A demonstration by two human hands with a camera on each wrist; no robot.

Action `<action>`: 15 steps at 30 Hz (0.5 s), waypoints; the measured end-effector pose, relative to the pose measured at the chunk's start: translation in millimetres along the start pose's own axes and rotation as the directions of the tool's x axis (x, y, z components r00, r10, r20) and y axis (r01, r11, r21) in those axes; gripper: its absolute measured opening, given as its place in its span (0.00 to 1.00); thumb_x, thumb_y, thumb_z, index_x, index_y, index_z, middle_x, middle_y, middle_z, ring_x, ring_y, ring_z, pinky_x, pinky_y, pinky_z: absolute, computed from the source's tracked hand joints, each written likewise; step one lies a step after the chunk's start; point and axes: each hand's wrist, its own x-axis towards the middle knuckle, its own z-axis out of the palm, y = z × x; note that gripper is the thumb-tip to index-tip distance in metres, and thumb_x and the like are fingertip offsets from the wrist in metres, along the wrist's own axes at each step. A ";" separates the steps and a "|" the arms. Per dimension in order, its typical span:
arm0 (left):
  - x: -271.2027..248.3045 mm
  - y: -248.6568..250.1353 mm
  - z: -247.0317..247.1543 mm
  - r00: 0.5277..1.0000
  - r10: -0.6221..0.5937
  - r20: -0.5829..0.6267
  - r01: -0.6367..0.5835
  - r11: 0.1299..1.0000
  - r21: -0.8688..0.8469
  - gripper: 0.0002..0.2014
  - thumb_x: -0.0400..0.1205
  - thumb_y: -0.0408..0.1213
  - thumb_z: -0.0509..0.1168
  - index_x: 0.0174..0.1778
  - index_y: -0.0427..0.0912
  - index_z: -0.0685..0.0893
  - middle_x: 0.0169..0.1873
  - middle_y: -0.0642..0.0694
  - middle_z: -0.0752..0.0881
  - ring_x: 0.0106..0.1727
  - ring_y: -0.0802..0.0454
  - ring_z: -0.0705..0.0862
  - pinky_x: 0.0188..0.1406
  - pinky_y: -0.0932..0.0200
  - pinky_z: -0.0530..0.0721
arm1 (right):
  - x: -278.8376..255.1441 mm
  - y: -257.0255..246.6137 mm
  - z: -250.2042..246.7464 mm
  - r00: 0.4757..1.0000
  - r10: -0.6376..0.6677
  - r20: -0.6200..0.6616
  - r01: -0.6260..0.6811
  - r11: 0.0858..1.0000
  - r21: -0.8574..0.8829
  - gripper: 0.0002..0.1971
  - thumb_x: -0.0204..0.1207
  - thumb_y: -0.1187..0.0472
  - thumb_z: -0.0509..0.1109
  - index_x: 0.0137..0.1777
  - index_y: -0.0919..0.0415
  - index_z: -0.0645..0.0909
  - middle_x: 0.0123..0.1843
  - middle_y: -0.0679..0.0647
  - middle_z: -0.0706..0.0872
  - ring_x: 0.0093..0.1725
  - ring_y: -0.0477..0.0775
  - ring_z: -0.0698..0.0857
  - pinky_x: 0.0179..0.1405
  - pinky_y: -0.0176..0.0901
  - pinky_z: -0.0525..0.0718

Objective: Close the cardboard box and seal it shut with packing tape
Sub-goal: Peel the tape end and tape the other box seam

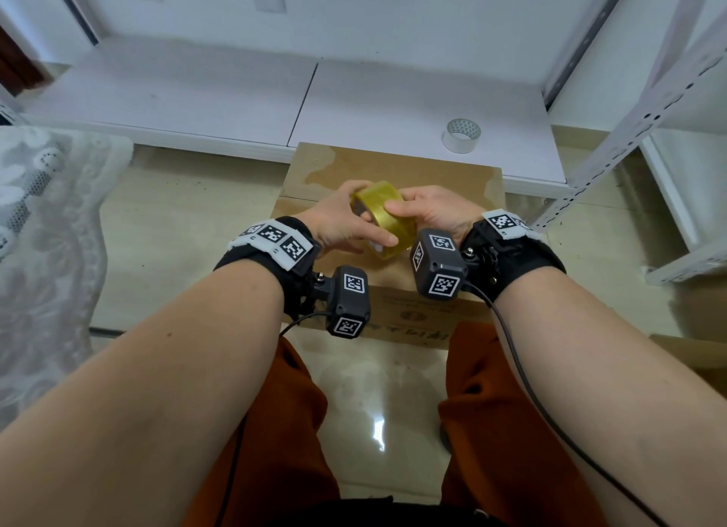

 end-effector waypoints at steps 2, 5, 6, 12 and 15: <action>-0.2 -0.4 -1.4 1.000 0.005 -0.007 -0.005 1.000 0.007 0.49 0.62 0.28 0.82 0.77 0.50 0.65 0.62 0.46 0.77 0.62 0.43 0.82 0.56 0.36 0.86 | -1.8 -1.7 0.5 1.000 0.011 0.019 -0.011 1.000 -0.010 0.12 0.83 0.69 0.60 0.64 0.70 0.77 0.36 0.55 0.91 0.32 0.51 0.89 0.26 0.39 0.86; 1.2 -1.5 -1.3 0.999 0.025 -0.025 -0.024 0.999 0.039 0.49 0.62 0.29 0.82 0.77 0.49 0.64 0.61 0.45 0.76 0.62 0.45 0.82 0.58 0.37 0.86 | -2.4 -2.4 -1.6 0.999 0.011 0.032 -0.011 1.000 0.011 0.16 0.82 0.71 0.60 0.69 0.72 0.75 0.43 0.60 0.90 0.37 0.55 0.90 0.30 0.43 0.88; 1.2 -1.3 -1.1 0.999 0.029 -0.031 -0.027 0.998 0.048 0.49 0.62 0.30 0.83 0.77 0.48 0.64 0.61 0.46 0.76 0.62 0.45 0.82 0.58 0.37 0.86 | -2.6 -2.1 -1.6 0.999 0.009 0.037 -0.010 1.000 0.019 0.17 0.82 0.70 0.60 0.69 0.72 0.74 0.45 0.61 0.90 0.38 0.56 0.90 0.32 0.44 0.88; 2.0 -0.8 1.1 0.999 0.036 -0.025 -0.033 0.995 0.092 0.48 0.63 0.31 0.83 0.77 0.49 0.65 0.62 0.44 0.76 0.60 0.46 0.82 0.58 0.40 0.86 | -0.6 2.7 -1.3 0.999 -0.037 -0.022 0.038 0.999 0.016 0.11 0.83 0.64 0.63 0.56 0.72 0.81 0.34 0.57 0.91 0.31 0.52 0.90 0.26 0.41 0.87; 2.3 -1.0 0.5 0.998 0.049 -0.024 -0.047 0.994 0.094 0.48 0.62 0.30 0.83 0.76 0.49 0.65 0.63 0.44 0.75 0.61 0.45 0.82 0.58 0.38 0.86 | -2.4 0.8 -2.5 1.000 -0.007 0.004 0.007 1.000 -0.011 0.12 0.83 0.66 0.61 0.59 0.73 0.80 0.35 0.58 0.91 0.31 0.52 0.89 0.25 0.40 0.86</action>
